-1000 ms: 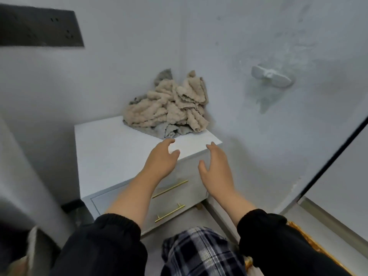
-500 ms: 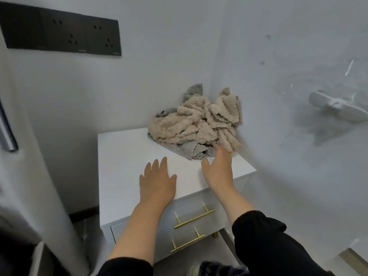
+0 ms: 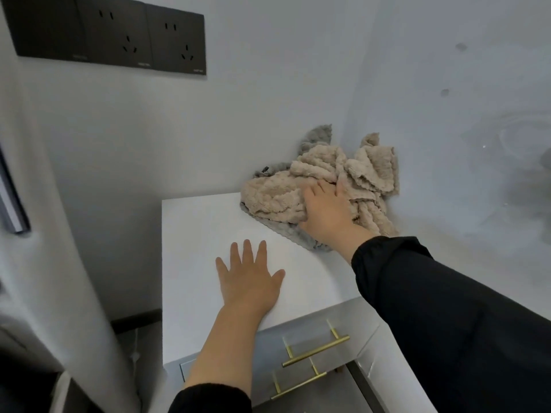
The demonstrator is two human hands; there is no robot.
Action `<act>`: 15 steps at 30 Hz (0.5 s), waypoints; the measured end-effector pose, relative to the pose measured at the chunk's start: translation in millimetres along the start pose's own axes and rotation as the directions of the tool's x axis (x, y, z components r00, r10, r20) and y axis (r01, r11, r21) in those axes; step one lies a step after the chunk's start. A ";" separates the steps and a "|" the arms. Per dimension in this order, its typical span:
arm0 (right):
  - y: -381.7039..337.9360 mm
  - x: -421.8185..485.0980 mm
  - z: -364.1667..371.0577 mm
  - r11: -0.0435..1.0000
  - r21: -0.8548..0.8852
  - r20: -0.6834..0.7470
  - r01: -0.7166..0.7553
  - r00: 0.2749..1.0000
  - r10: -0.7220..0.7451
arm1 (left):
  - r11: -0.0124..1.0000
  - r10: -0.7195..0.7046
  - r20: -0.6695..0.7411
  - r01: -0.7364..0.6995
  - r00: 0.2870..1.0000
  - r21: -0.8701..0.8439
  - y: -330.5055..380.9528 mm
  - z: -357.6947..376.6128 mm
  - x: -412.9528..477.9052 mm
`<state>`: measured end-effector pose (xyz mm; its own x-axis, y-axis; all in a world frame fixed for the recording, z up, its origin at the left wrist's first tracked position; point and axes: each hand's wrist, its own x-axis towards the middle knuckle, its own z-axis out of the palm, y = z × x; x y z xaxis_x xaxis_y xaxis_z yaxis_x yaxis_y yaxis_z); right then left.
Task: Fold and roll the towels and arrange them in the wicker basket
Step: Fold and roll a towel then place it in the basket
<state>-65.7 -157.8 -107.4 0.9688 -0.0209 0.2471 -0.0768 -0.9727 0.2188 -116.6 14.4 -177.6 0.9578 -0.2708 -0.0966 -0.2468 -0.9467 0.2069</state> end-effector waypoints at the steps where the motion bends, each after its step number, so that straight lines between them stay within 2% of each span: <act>1: 1.0 2.1 -2.0 0.997 -0.076 0.003 0.019 1.000 -0.019 | 1.000 0.000 0.000 0.000 1.000 -0.006 0.1 -0.3 0.5; 2: 1.9 4.3 -6.1 0.993 -0.114 -0.031 0.019 0.999 -0.023 | 1.000 -0.002 0.001 0.002 1.000 -0.018 -0.4 -0.8 1.2; 4: 5.1 8.9 -17.0 0.998 -0.052 -0.173 -0.023 0.985 0.014 | 0.998 -0.009 -0.003 0.009 1.000 -0.056 -0.9 -2.2 1.9; 6: 8.3 12.2 -28.4 0.991 0.129 -0.335 -0.033 0.939 0.074 | 0.993 -0.023 -0.015 0.021 1.000 -0.115 0.0 -3.1 3.7; 9: 11.8 13.3 -50.8 0.926 0.376 -0.427 -0.027 0.882 0.199 | 0.935 -0.036 -0.085 0.003 0.996 -0.355 2.6 -8.6 5.3; 12: 4.6 0.2 -83.4 0.759 0.651 -0.422 -0.016 0.823 0.380 | 0.707 -0.025 -0.333 -0.218 0.943 -0.672 5.6 -19.4 3.9; 13: -0.2 -6.3 -94.6 0.666 0.746 -0.386 -0.009 0.808 0.444 | 0.637 -0.047 -0.397 -0.278 0.917 -0.719 6.8 -25.9 1.9; 15: -8.2 -21.1 -112.1 0.471 0.881 -0.308 0.027 0.790 0.530 | 0.588 -0.088 -0.461 -0.328 0.883 -0.740 8.9 -38.5 -5.7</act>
<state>-112.0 -123.4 -8.6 0.6517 -0.4613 0.6021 0.1981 -0.6628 -0.7222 -118.6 14.2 -137.7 0.9354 -0.0757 0.3453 -0.3498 -0.3389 0.8734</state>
